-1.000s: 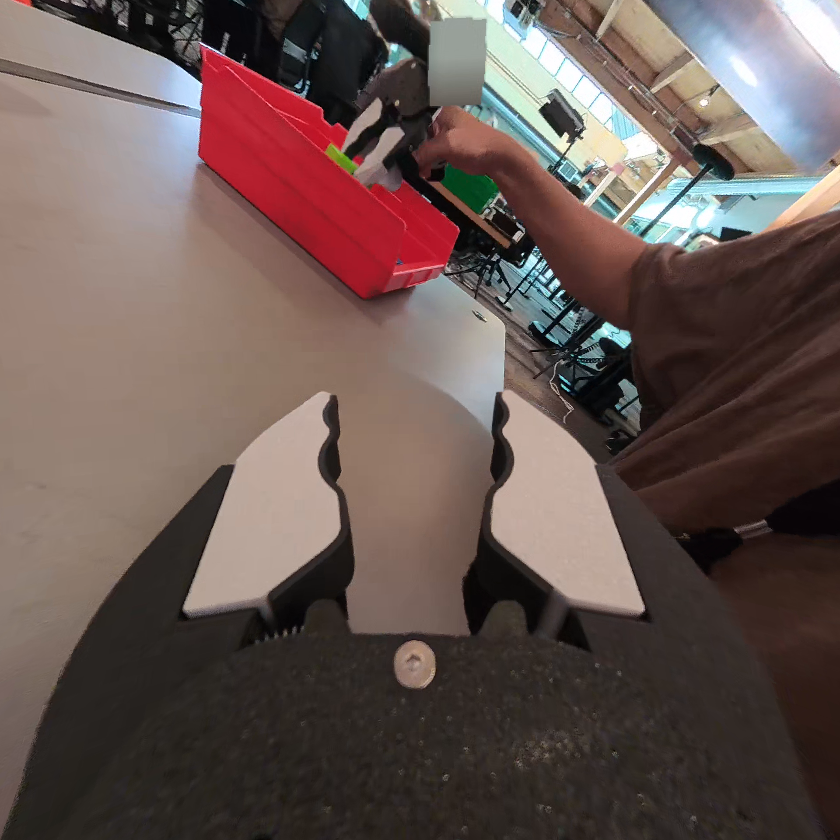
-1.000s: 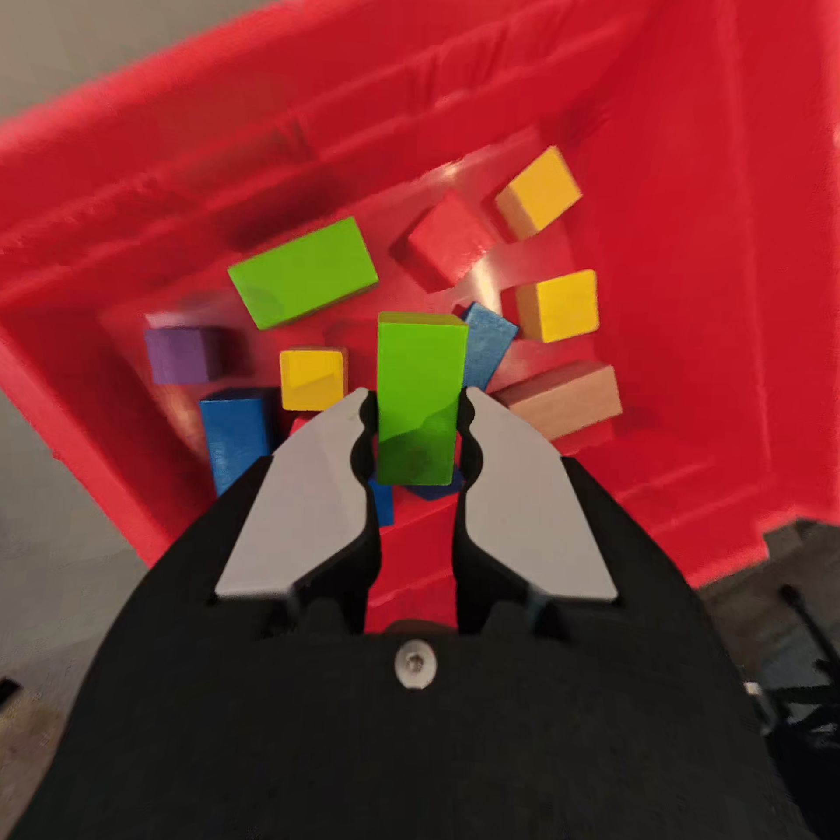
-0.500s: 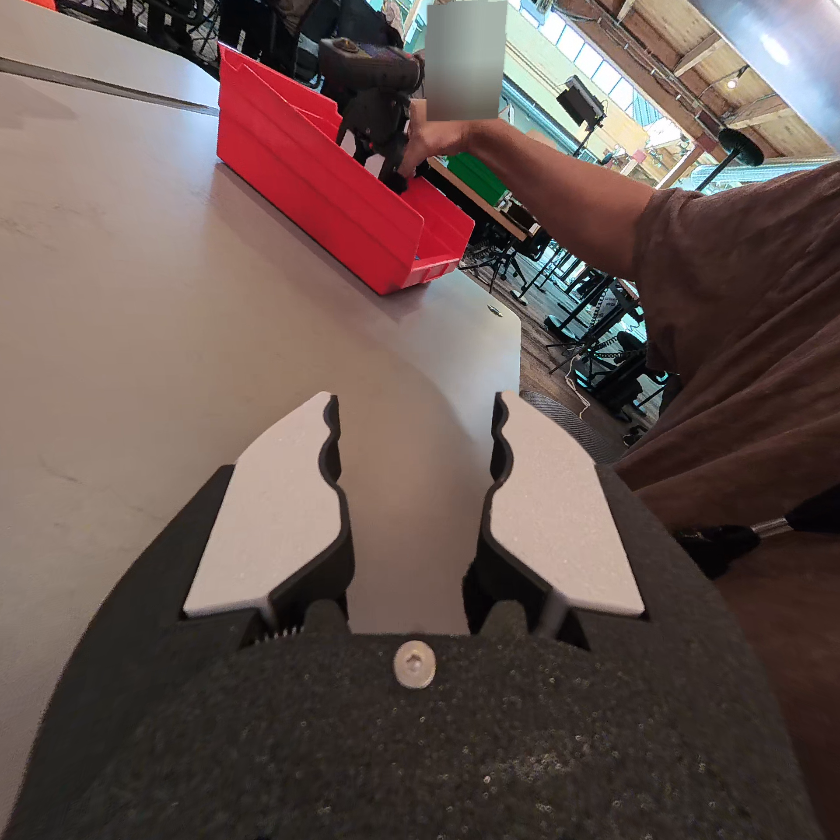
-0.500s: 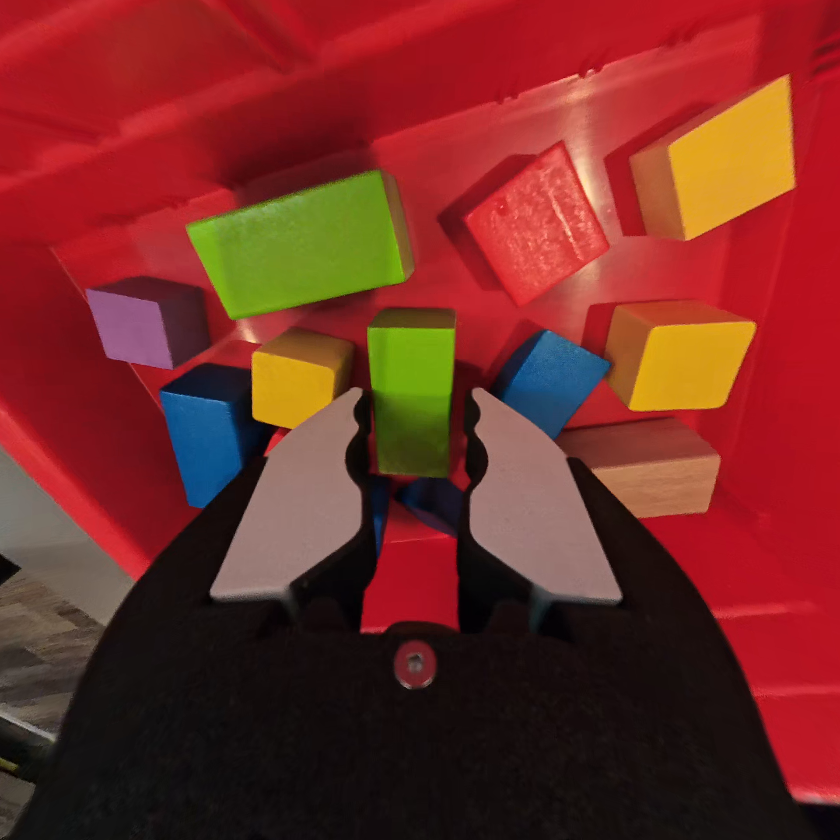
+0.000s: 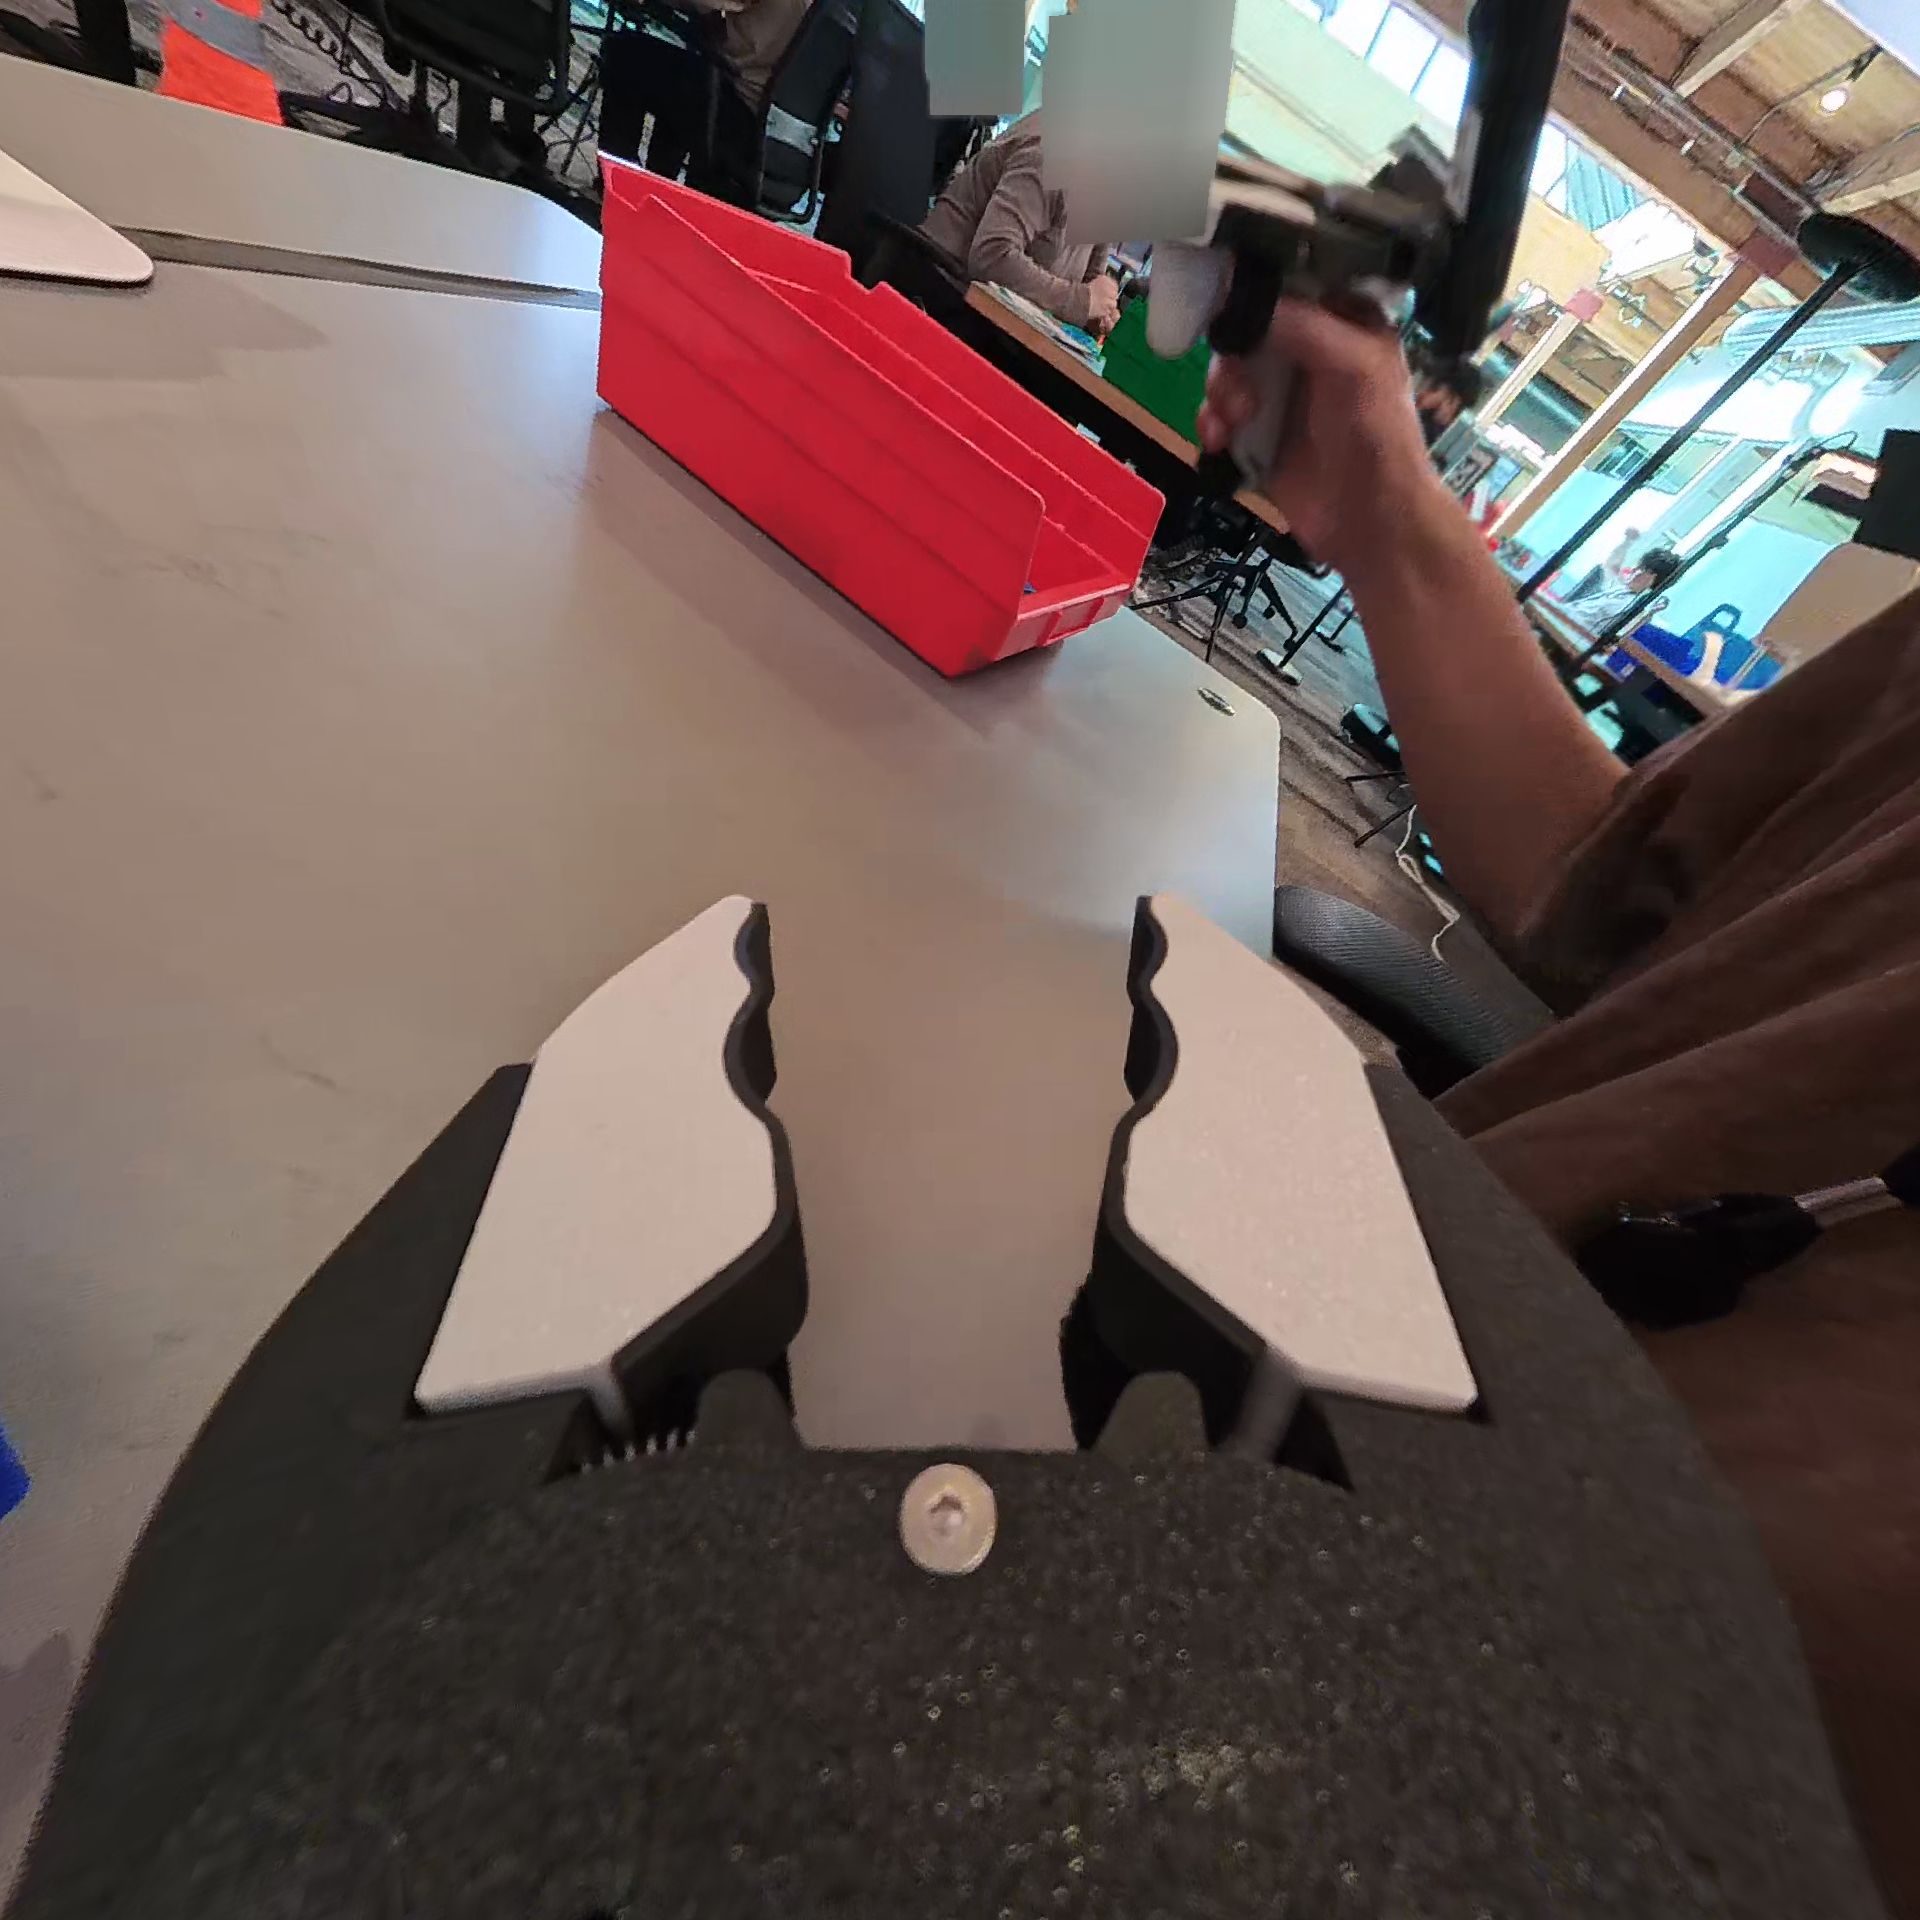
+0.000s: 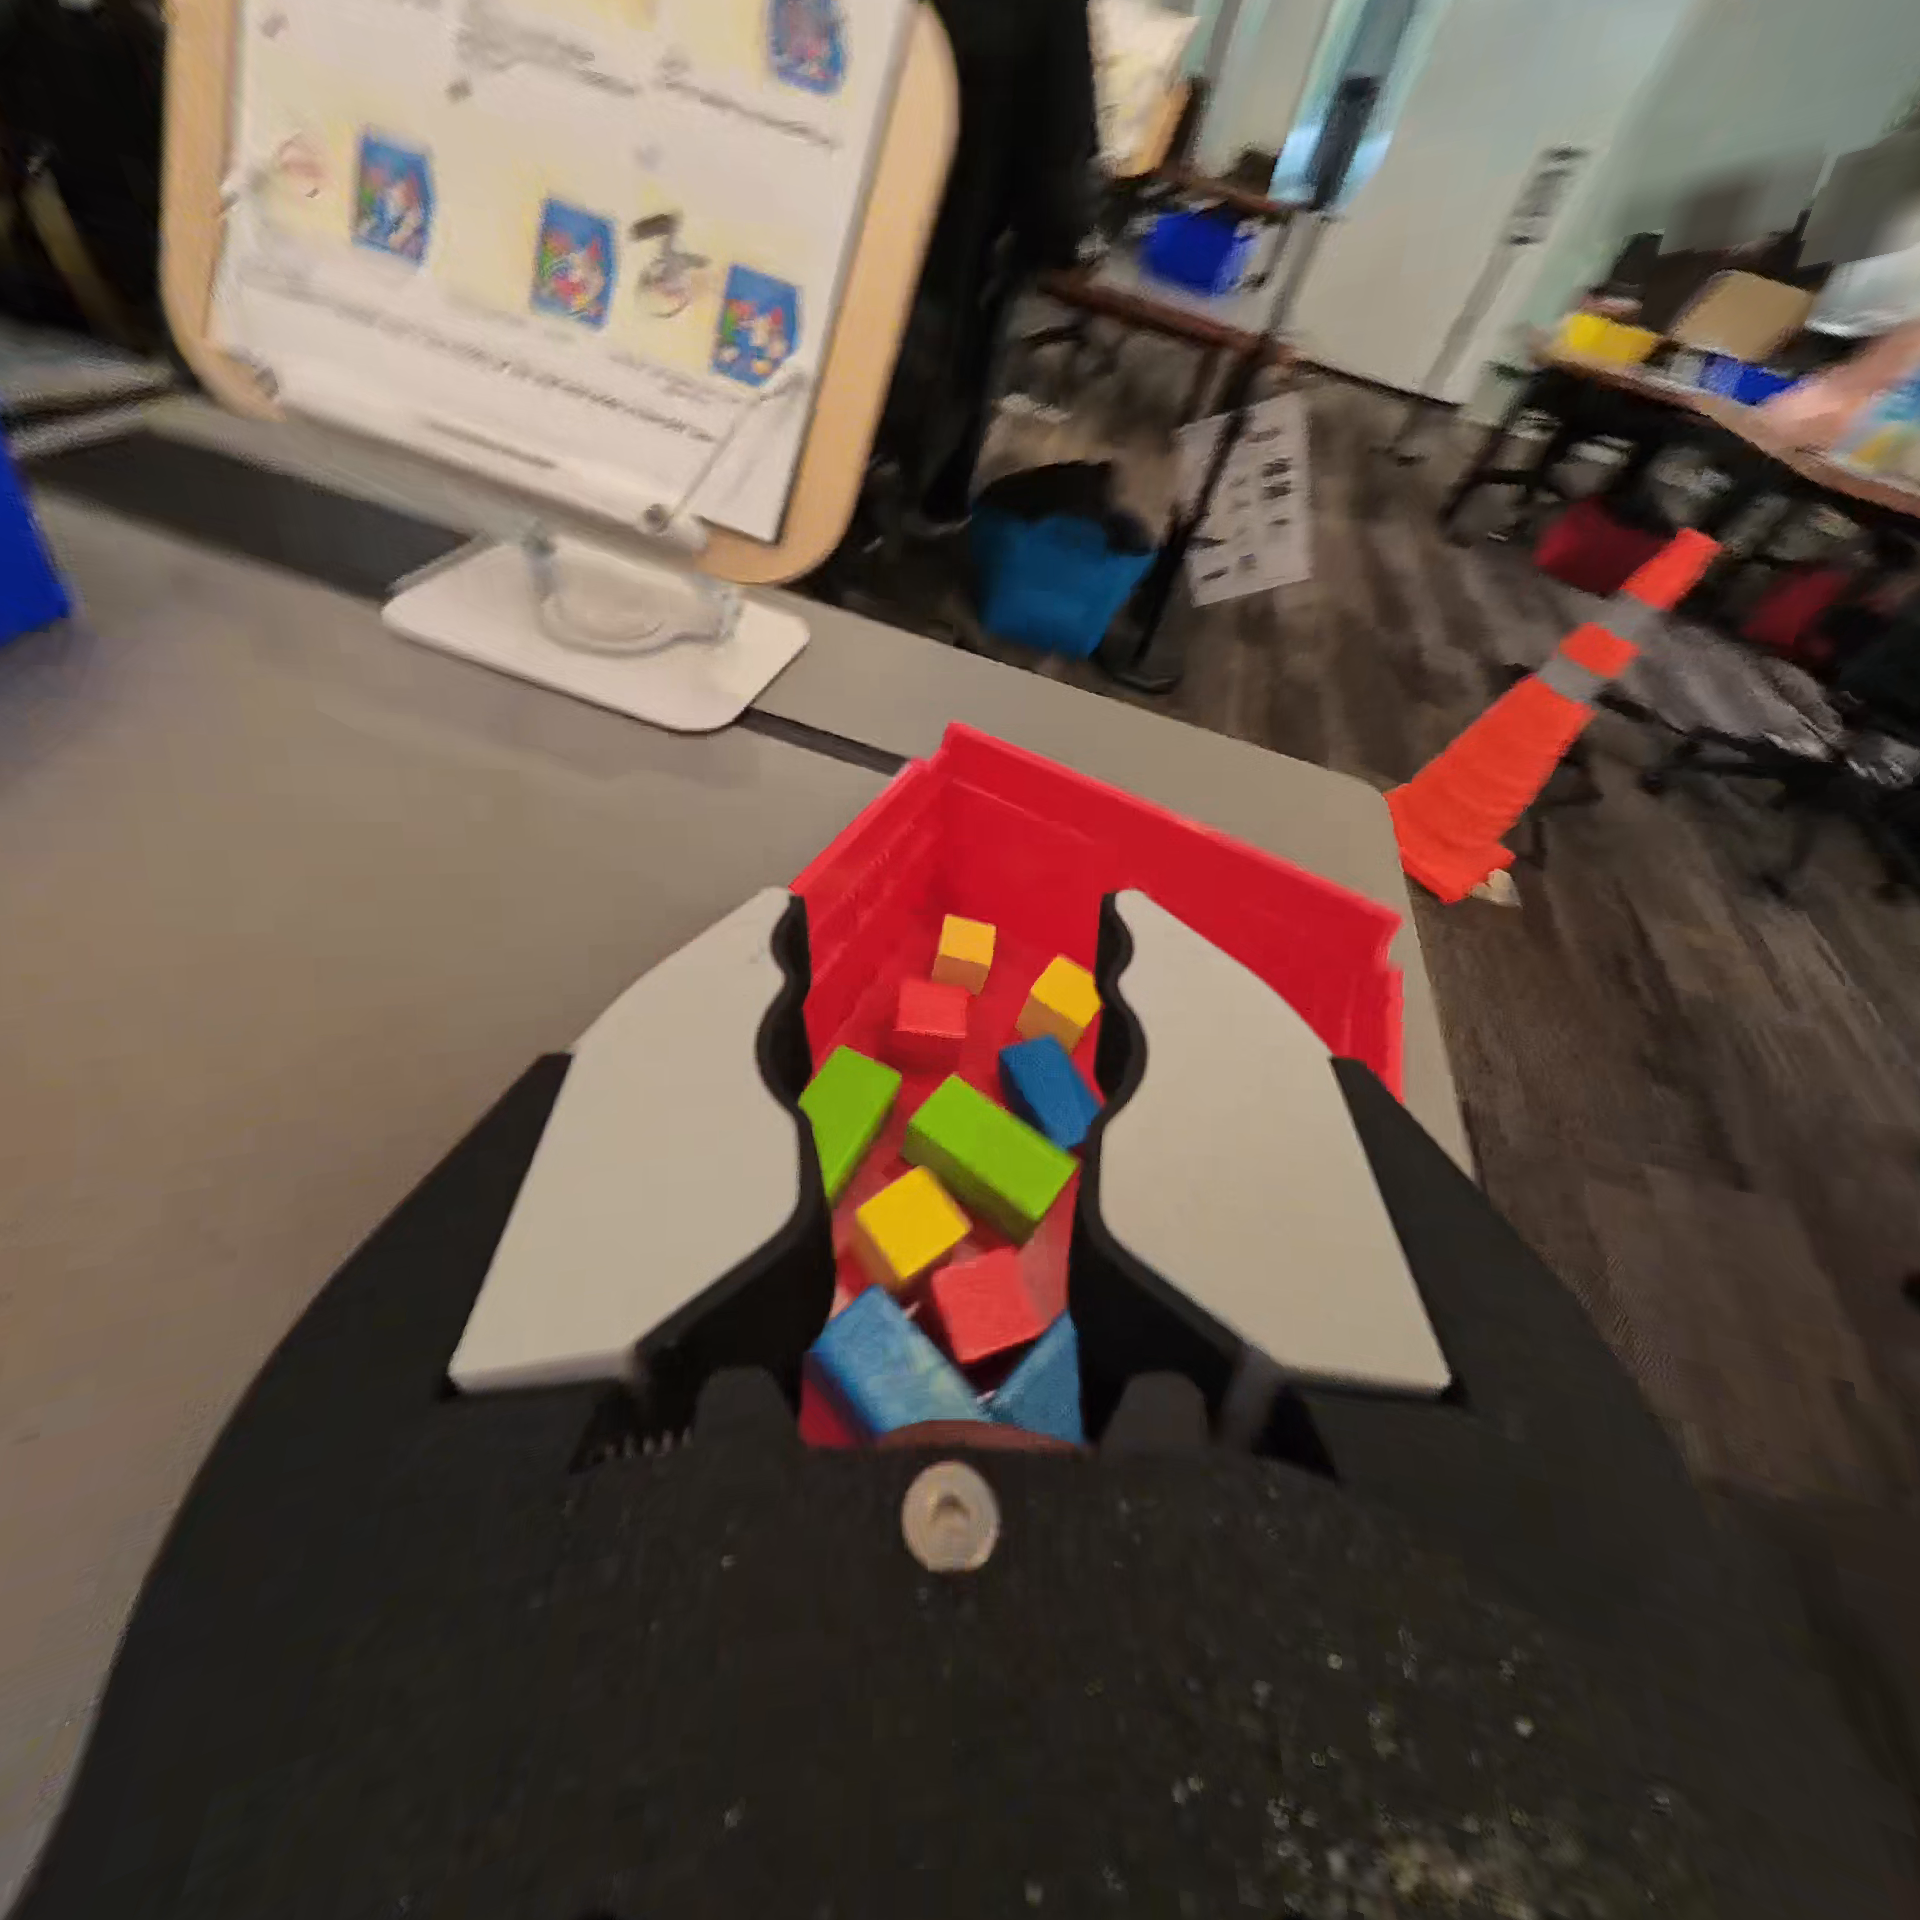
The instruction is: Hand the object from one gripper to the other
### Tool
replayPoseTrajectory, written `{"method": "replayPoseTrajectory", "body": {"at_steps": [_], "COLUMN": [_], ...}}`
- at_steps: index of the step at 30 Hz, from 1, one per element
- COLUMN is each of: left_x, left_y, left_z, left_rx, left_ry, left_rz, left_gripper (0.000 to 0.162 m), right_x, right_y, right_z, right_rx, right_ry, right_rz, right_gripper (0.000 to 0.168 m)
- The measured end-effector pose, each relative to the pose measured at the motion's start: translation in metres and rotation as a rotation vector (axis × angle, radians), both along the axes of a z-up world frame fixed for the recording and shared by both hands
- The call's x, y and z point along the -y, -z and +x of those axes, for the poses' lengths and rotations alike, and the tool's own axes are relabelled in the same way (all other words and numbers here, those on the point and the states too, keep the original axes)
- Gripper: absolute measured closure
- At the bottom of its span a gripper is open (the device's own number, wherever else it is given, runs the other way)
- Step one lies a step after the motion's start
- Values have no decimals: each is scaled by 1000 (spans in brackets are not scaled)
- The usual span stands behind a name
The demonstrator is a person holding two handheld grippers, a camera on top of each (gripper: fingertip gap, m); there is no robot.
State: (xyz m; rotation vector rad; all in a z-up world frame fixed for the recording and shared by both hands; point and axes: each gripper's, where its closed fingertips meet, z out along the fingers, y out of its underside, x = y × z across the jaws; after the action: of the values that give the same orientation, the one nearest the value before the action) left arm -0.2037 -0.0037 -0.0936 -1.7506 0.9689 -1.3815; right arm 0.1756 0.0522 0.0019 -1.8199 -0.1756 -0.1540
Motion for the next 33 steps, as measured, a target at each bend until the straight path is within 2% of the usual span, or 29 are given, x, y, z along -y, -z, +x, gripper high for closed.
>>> {"method": "replayPoseTrajectory", "body": {"at_steps": [4, 7, 11, 15, 17, 19, 20, 23, 27, 30, 33], "left_x": [1, -1, -12, -22, -42, -76, -90, -132, -164, -181, -197], "left_y": [2, 2, 3, -15, -26, -29, -27, -15, 24, 54, 74], "left_z": [3, 4, 1, -14, -38, -76, -97, -154, -187, -199, -210], "left_rx": [-10, -15, -35, -66, -191, -414, -548, -937, -1254, -1404, -1509], "left_ry": [-11, -22, -85, -114, -190, -309, -325, -323, -147, -46, -8], "left_rz": [12, 33, 7, -49, 5, 52, 64, 113, 57, 41, 5], "left_gripper": [95, 96, 97, 104, 102, 99, 94, 94, 100, 99, 99], "right_x": [43, 68, 75, 74, 74, 75, 75, 76, 79, 81, 83], "right_y": [66, 101, 120, 116, 113, 113, 113, 111, 111, 111, 111], "right_z": [-19, -40, -63, -68, -69, -71, -72, -73, -70, -70, -70], "right_rx": [-163, -160, -153, -145, -147, -155, -161, -178, -204, -262, -284], "right_ry": [221, 266, 221, 202, 188, 166, 154, 122, 99, 81, 71], "right_rz": [55, 22, -9, 16, 35, 48, 51, 58, 57, 60, 64], "right_gripper": [114, 113, 112, 113, 113, 114, 114, 114, 114, 114, 114]}}
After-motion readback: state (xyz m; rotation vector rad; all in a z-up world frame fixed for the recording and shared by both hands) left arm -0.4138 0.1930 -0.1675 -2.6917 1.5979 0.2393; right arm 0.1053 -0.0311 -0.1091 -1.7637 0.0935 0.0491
